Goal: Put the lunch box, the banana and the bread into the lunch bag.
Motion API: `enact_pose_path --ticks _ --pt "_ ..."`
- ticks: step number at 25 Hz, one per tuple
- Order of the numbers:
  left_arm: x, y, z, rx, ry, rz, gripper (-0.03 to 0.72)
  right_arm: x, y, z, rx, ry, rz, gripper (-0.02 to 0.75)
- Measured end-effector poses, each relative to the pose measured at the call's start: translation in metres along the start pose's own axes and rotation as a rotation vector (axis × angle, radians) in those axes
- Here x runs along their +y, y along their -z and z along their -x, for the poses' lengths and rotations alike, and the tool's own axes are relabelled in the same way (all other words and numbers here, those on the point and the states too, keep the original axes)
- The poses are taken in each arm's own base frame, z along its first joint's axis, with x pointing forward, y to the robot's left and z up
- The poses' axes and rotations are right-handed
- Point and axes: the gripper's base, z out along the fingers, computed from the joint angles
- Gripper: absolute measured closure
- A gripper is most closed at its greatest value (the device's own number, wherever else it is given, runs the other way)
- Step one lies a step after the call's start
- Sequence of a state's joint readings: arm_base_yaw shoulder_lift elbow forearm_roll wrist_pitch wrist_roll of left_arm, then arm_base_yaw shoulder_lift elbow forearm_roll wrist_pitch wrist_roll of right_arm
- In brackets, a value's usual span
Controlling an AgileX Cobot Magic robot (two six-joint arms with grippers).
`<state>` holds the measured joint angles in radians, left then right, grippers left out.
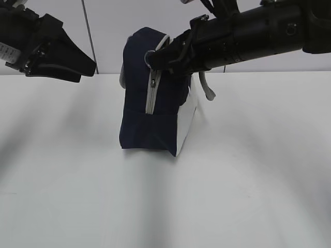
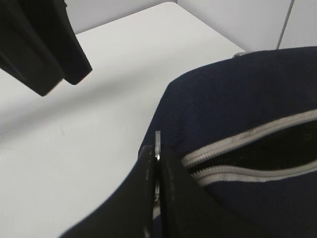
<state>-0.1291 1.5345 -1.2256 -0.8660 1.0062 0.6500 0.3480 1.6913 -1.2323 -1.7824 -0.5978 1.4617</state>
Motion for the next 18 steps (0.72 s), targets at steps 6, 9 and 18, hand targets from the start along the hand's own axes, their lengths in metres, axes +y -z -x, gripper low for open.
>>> enact_pose_path --ticks 6,9,18 --pt "0.0002 0.0 0.0002 -0.003 0.0 0.002 0.338 0.0 0.0 0.0001 -0.001 -0.017 0.0 0.754" --pt "0.0002 0.0 0.0002 -0.003 -0.005 0.002 0.338 0.0001 0.0 -0.0013 0.015 -0.022 0.001 0.754" --pt "0.0001 0.0 0.0003 -0.003 -0.027 0.001 0.338 -0.0038 -0.0046 -0.0068 0.032 -0.046 -0.022 0.754"
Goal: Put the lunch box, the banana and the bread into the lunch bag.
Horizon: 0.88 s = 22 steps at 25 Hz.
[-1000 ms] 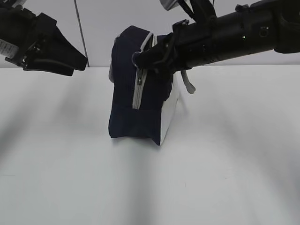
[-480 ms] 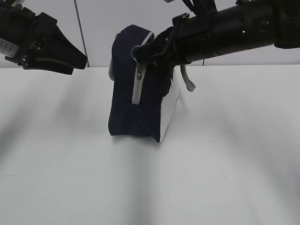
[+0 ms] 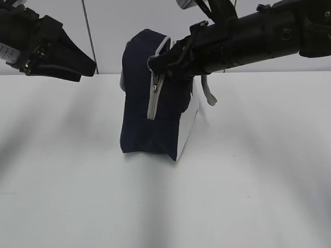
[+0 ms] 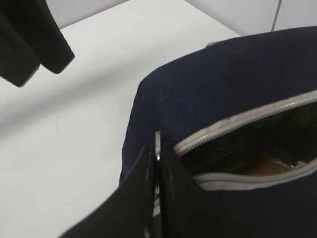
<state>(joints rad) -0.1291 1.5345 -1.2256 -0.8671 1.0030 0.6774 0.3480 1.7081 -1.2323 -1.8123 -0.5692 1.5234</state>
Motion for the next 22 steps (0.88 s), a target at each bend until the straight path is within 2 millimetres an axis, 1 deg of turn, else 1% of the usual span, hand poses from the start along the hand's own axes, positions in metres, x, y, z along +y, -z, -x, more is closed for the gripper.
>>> enact_pose_path --ticks 3,8,14,22 --pt "0.0 0.0 0.0 -0.002 -0.002 0.0 0.34 0.0 0.001 0.002 -0.007 -0.004 -0.002 0.754" --pt "0.0 0.0 0.0 -0.003 -0.007 0.0 0.343 0.0 0.009 0.01 -0.035 0.0 -0.034 0.754" --pt "0.0 0.0 0.0 -0.004 -0.008 0.0 0.344 -0.002 0.011 0.017 -0.068 -0.007 -0.053 0.754" --pt "0.0 0.0 0.0 -0.004 -0.008 0.0 0.346 -0.01 0.016 0.037 -0.117 0.043 -0.118 0.754"
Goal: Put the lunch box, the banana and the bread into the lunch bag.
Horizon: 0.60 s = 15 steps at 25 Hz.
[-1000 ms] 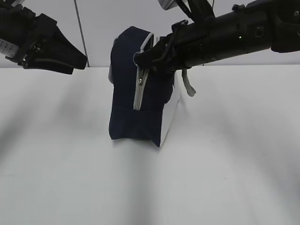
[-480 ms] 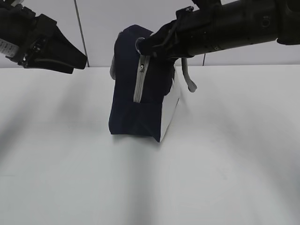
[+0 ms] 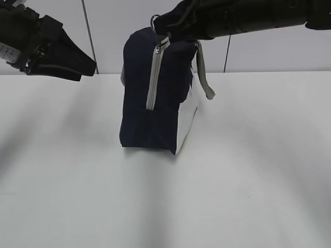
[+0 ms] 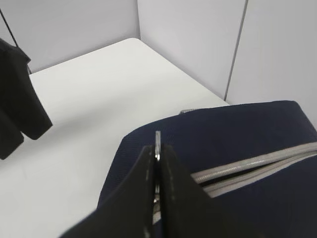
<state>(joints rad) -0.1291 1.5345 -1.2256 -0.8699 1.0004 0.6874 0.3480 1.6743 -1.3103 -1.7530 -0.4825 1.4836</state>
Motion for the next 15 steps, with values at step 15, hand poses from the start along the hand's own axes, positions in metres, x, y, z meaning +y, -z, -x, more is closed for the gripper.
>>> enact_pose_path --ticks 15 --pt "-0.003 -0.001 0.004 -0.041 -0.036 -0.047 0.346 -0.013 -0.026 -0.02 0.053 -0.012 -0.042 0.754"
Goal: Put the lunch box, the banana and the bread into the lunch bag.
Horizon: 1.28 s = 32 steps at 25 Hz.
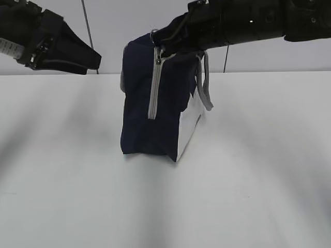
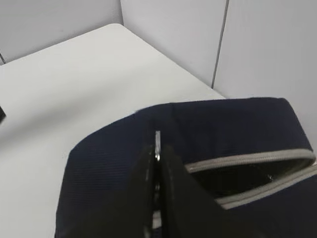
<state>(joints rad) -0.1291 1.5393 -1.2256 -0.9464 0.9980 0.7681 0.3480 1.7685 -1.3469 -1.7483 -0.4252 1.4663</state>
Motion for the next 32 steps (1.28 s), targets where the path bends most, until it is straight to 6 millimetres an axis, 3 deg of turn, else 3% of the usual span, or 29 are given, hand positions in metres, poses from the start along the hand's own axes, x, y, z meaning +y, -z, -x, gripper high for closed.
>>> enact_pose_path --ticks 5,8,25,32 --pt "0.011 -0.014 -0.001 0.015 0.01 -0.023 0.318 -0.001 0.003 0.014 -0.043 0.0 0.012 0.754" --pt "0.017 -0.023 -0.001 0.006 0.0 -0.05 0.339 0.002 0.006 0.019 -0.062 -0.02 0.044 0.754" --pt "0.042 -0.059 0.009 -0.173 -0.05 -0.159 0.346 0.006 0.006 0.02 -0.063 -0.029 0.088 0.754" --pt "0.049 -0.072 0.005 -0.171 -0.012 -0.233 0.348 0.007 0.007 0.019 -0.047 -0.028 0.093 0.754"
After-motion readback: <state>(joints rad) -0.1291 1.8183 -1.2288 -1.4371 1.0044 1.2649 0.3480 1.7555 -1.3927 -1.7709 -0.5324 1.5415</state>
